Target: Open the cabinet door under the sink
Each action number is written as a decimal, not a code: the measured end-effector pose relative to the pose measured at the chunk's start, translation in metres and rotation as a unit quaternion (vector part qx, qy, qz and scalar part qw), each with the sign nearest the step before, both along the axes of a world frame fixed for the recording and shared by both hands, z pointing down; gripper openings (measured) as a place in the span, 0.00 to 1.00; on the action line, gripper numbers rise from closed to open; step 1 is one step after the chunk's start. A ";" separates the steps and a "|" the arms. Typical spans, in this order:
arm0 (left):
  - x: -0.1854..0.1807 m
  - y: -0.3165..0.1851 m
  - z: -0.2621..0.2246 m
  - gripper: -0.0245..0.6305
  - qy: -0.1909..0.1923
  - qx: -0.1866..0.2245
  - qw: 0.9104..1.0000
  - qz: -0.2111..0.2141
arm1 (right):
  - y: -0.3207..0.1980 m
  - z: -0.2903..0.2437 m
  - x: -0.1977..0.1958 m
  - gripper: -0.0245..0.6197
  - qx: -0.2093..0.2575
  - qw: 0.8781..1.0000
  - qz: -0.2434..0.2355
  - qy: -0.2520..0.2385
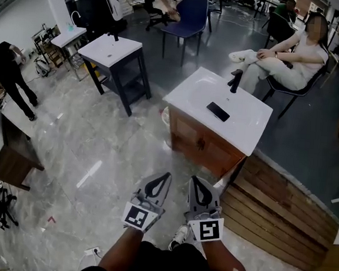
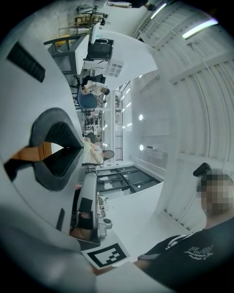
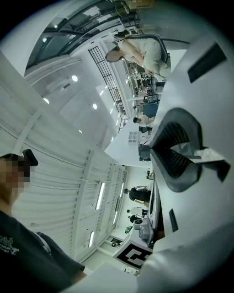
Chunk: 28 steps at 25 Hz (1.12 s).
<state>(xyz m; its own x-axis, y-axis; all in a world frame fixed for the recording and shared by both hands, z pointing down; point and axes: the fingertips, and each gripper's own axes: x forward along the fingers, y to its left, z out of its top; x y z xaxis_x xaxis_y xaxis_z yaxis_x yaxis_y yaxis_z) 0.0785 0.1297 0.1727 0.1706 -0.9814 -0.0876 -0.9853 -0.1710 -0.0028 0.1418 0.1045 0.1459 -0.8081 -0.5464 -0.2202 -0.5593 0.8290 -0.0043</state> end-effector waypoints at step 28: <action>-0.130 -0.173 0.053 0.07 -0.002 -0.035 0.984 0.173 | -0.153 0.075 -0.105 0.07 -0.032 0.979 0.181 0.087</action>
